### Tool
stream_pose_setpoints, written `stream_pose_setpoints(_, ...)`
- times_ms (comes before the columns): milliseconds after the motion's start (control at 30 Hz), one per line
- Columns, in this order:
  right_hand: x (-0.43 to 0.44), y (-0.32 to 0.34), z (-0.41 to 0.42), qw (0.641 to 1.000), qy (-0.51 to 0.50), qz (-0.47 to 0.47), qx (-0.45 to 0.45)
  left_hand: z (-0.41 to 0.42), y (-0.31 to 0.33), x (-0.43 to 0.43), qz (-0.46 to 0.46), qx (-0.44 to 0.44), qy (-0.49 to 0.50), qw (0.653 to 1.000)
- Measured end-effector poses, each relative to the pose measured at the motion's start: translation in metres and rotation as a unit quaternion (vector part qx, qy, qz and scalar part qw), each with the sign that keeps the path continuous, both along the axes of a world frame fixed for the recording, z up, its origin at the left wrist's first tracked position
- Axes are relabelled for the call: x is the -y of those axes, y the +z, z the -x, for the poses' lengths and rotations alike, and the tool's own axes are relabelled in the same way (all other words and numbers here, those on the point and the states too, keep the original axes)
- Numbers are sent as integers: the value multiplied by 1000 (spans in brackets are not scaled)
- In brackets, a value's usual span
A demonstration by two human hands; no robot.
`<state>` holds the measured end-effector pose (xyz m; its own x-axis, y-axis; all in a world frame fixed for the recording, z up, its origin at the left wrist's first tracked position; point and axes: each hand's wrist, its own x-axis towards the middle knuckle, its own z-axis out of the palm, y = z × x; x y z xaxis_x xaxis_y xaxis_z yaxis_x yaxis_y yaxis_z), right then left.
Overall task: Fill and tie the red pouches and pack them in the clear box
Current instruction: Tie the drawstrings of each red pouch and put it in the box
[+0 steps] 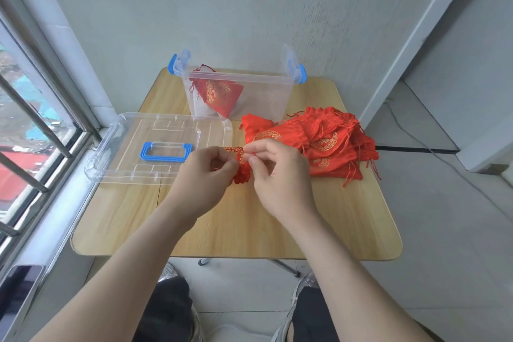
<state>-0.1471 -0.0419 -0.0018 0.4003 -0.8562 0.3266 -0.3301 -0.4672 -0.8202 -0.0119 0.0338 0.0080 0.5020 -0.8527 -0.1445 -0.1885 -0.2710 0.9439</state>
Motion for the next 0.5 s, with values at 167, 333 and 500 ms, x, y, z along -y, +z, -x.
stream_pose_setpoints(167,-7,-3,-6,999,19,24,19,0,4,2,2,-13,-8,1000)
stream_pose_setpoints(333,-12,-19,-3,998,-7,-2,60,3,5,-3,9,-36,-7,999)
stream_pose_setpoints(500,-10,-20,6,994,-6,-40,99,8,4,2,0,-31,-13,999)
